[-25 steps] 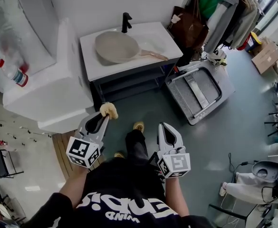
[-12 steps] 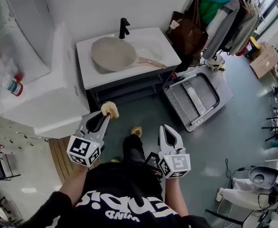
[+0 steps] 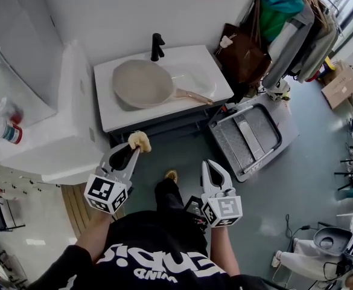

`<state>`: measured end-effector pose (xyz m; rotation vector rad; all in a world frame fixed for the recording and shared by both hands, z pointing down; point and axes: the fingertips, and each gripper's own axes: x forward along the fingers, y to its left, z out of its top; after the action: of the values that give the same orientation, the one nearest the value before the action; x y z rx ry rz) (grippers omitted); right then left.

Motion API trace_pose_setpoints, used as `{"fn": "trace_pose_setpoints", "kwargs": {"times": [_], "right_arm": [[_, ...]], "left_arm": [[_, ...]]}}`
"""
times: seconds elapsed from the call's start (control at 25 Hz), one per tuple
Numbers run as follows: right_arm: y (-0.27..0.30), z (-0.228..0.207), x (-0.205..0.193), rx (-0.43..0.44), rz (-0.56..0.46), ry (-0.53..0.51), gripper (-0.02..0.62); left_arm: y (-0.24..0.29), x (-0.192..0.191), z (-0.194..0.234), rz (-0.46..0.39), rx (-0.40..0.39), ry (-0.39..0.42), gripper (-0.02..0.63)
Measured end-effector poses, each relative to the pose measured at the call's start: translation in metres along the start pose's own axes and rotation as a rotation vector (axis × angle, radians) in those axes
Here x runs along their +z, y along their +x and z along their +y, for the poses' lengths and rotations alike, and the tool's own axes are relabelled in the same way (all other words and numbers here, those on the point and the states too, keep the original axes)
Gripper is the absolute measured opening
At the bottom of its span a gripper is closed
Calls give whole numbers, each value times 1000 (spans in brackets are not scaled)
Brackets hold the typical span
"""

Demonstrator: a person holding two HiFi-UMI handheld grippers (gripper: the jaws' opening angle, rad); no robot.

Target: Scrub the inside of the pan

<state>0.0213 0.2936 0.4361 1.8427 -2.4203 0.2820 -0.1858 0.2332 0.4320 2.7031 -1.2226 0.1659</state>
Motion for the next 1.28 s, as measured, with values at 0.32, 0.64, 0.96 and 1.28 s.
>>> {"fn": "trace_pose_setpoints", "kwargs": {"times": [0.32, 0.64, 0.96, 1.28], "right_arm": [[66, -30, 20, 42, 4, -4, 9], [124, -62, 39, 100, 10, -37, 9], [181, -103, 58, 167, 28, -67, 9], [219, -123, 59, 213, 41, -59, 9]], "left_arm": [[52, 17, 33, 10, 28, -4, 61], [104, 46, 58, -6, 73, 5, 61], [163, 66, 78, -18, 124, -2, 61], [192, 66, 98, -5, 174, -28, 61]]}}
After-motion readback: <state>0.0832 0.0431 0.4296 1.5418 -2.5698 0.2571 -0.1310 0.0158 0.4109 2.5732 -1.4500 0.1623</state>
